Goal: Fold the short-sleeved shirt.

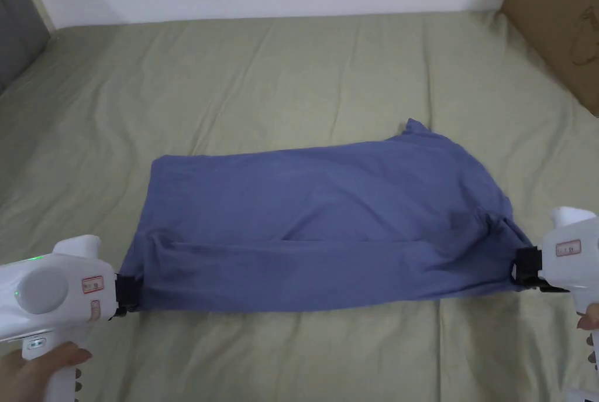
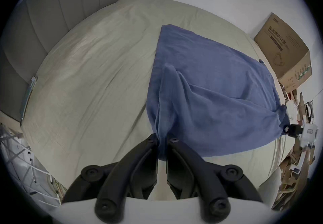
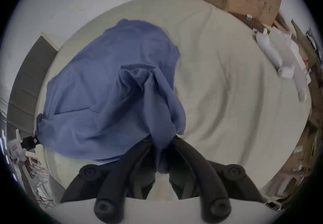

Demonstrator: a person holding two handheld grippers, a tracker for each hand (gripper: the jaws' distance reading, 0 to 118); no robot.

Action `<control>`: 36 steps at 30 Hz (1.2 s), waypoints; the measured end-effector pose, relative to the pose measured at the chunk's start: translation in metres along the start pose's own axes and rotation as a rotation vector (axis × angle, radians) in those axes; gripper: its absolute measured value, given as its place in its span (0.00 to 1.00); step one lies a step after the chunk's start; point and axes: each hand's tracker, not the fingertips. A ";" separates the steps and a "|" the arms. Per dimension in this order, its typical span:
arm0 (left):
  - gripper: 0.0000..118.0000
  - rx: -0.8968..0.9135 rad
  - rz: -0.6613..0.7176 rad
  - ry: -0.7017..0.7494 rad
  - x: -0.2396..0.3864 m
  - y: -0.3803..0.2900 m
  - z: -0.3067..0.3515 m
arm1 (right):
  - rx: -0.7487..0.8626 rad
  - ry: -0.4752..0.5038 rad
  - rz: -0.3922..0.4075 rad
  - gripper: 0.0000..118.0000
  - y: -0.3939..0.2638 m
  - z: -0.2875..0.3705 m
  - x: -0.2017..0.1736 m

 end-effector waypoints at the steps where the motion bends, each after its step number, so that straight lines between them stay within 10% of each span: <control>1: 0.07 0.005 -0.007 0.002 0.001 -0.002 0.006 | 0.006 0.020 -0.010 0.10 -0.001 0.009 0.002; 13: 0.06 -0.087 -0.056 0.066 -0.022 -0.083 0.039 | -0.113 -0.013 -0.031 0.10 -0.108 0.036 0.033; 15: 0.09 -0.091 -0.046 0.040 -0.026 -0.090 0.025 | -0.157 -0.034 -0.040 0.25 -0.125 0.022 0.029; 17: 0.44 -0.085 -0.035 0.055 -0.023 -0.086 0.030 | -0.113 -0.082 -0.046 0.48 -0.124 0.028 0.026; 18: 0.85 -0.080 -0.038 0.070 -0.022 -0.083 0.035 | -0.105 -0.084 -0.052 0.64 -0.119 0.034 0.022; 20: 0.97 -0.038 -0.045 0.059 -0.022 -0.072 0.046 | -0.047 -0.076 -0.060 0.72 -0.103 0.046 0.020; 23: 0.79 0.076 -0.024 0.025 -0.015 -0.047 0.071 | 0.051 -0.072 -0.016 0.71 -0.069 0.066 0.007; 24: 0.47 0.099 -0.015 0.006 -0.012 -0.040 0.074 | 0.084 -0.049 0.004 0.54 -0.059 0.071 0.001; 28: 0.00 0.126 0.006 -0.031 0.004 -0.021 0.064 | 0.140 -0.053 0.065 0.00 -0.028 0.068 -0.026; 36: 0.00 0.107 -0.055 -0.012 0.037 0.026 0.031 | 0.132 0.036 0.084 0.00 0.070 0.008 -0.039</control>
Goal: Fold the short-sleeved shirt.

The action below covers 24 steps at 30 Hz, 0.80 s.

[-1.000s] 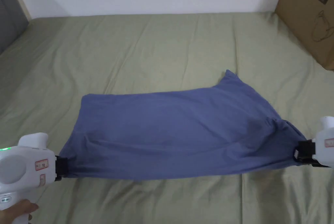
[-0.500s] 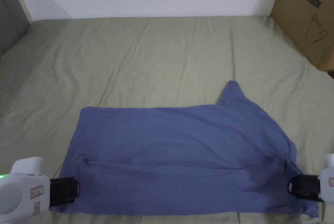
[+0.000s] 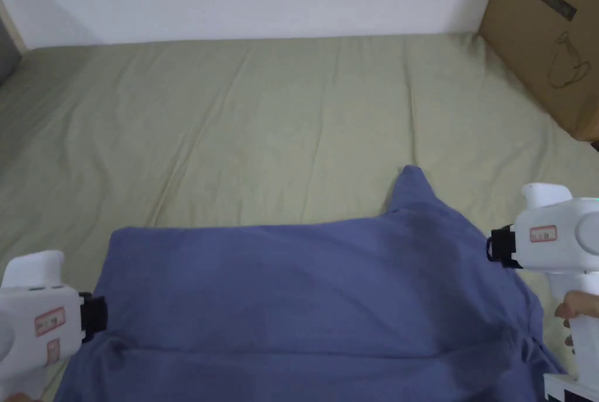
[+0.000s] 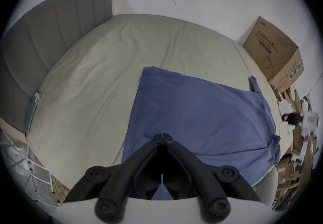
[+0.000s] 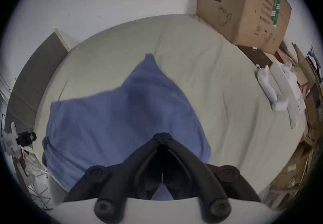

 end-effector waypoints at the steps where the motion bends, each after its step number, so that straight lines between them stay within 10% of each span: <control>1: 0.00 -0.002 0.003 -0.004 0.002 0.004 -0.006 | 0.001 0.000 0.005 0.12 0.015 -0.014 0.001; 3: 0.00 -0.020 0.018 -0.016 0.002 0.013 -0.020 | -0.074 0.000 0.006 0.88 0.044 -0.055 0.006; 7: 0.00 -0.045 0.025 -0.009 0.007 0.021 -0.044 | -0.155 -0.022 0.003 0.95 0.068 -0.123 0.013; 12: 0.00 -0.069 0.022 0.000 0.002 0.024 -0.059 | -0.230 -0.056 0.068 0.71 0.055 -0.152 0.018; 13: 0.00 -0.081 0.015 0.006 0.002 0.027 -0.060 | -0.227 -0.054 0.061 0.53 0.062 -0.141 0.015; 14: 0.00 -0.085 0.003 0.014 0.003 0.029 -0.060 | -0.211 -0.054 0.086 0.01 0.064 -0.132 0.010; 16: 0.00 -0.076 -0.023 0.024 0.000 0.034 -0.059 | -0.208 0.040 0.174 0.00 0.065 -0.122 0.007; 24: 0.02 -0.026 0.046 0.019 -0.020 0.072 -0.070 | -0.182 -0.006 0.089 0.00 0.066 -0.121 0.014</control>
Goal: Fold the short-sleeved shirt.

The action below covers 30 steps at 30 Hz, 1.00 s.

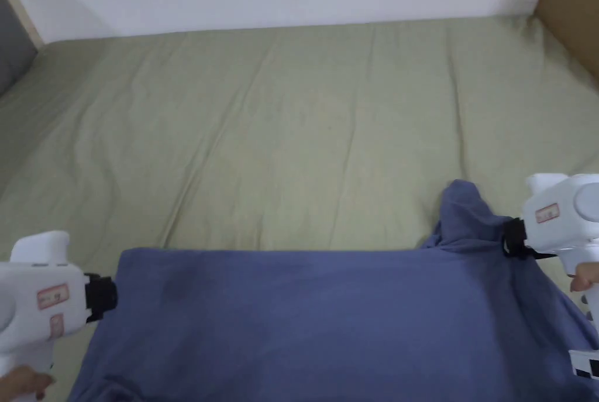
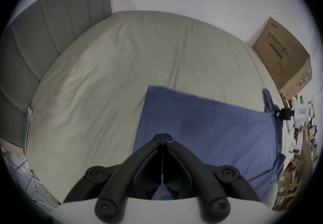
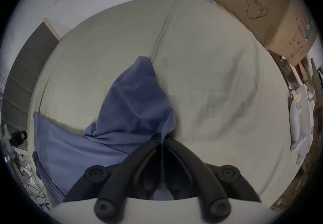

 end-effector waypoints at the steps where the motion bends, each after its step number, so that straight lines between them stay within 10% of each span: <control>1: 0.11 0.018 -0.003 0.015 0.000 0.011 -0.006 | 0.000 -0.005 0.002 0.00 0.001 0.002 0.003; 4: 0.90 0.024 0.022 0.029 -0.005 0.041 -0.036 | 0.004 0.003 -0.004 0.00 0.004 0.005 0.000; 6: 1.00 0.025 0.050 0.002 -0.005 0.055 -0.058 | 0.005 0.008 -0.008 0.00 0.006 0.006 -0.002; 9: 0.93 -0.096 0.040 0.014 0.006 0.058 -0.100 | 0.007 0.009 -0.012 0.00 0.006 0.006 -0.003; 14: 0.01 -0.103 -0.080 0.078 0.024 0.053 -0.097 | 0.005 0.015 -0.023 0.00 0.005 0.014 -0.008; 30: 0.02 0.069 -0.187 -0.022 0.004 -0.034 0.106 | 0.202 0.036 0.008 0.00 -0.111 0.184 -0.009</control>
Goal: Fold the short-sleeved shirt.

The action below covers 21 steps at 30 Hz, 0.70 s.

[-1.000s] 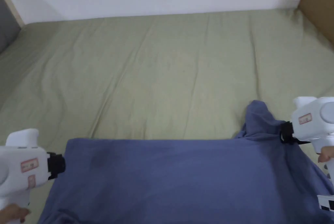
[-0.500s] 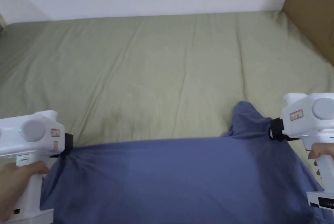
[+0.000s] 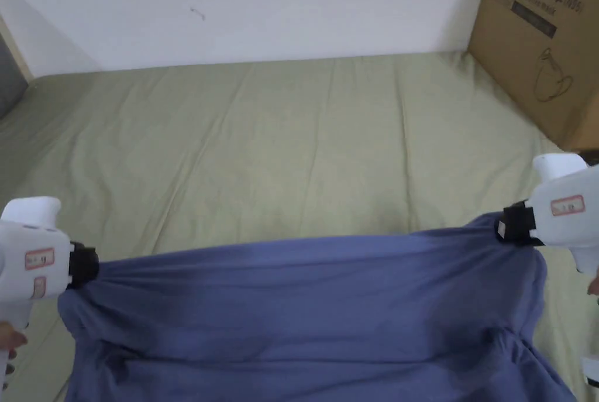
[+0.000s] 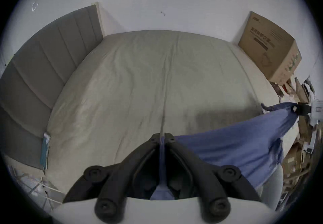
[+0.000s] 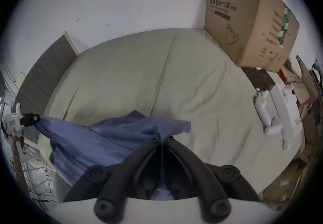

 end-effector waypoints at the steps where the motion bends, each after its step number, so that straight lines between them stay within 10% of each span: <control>1: 0.02 -0.019 -0.019 0.000 -0.001 -0.014 0.004 | -0.010 -0.007 0.015 0.00 -0.016 0.006 -0.001; 8: 0.02 -0.185 -0.016 -0.014 -0.005 -0.119 -0.012 | -0.203 -0.061 -0.052 0.00 -0.142 -0.016 0.007; 10: 0.16 -0.202 0.011 -0.012 -0.013 -0.134 -0.024 | -0.223 -0.070 -0.046 0.00 -0.164 -0.026 0.005; 11: 0.31 -0.223 0.022 0.022 -0.014 -0.138 -0.026 | -0.237 -0.080 -0.041 0.08 -0.171 -0.029 0.003; 13: 0.74 -0.207 0.031 0.040 -0.019 -0.143 -0.024 | -0.224 -0.099 -0.038 0.54 -0.176 -0.026 0.000; 15: 0.87 -0.201 0.056 0.058 -0.025 -0.138 -0.016 | -0.193 -0.122 -0.057 0.75 -0.168 -0.017 -0.003; 19: 0.72 -0.103 0.142 -0.023 -0.035 -0.123 0.015 | -0.041 -0.126 -0.066 0.70 -0.140 0.015 -0.019; 20: 0.48 -0.073 0.173 -0.064 -0.038 -0.121 0.023 | 0.006 -0.095 -0.068 0.58 -0.133 0.025 -0.024; 21: 0.05 -0.059 0.199 -0.083 -0.034 -0.119 0.035 | 0.051 -0.065 -0.080 0.22 -0.128 0.032 -0.031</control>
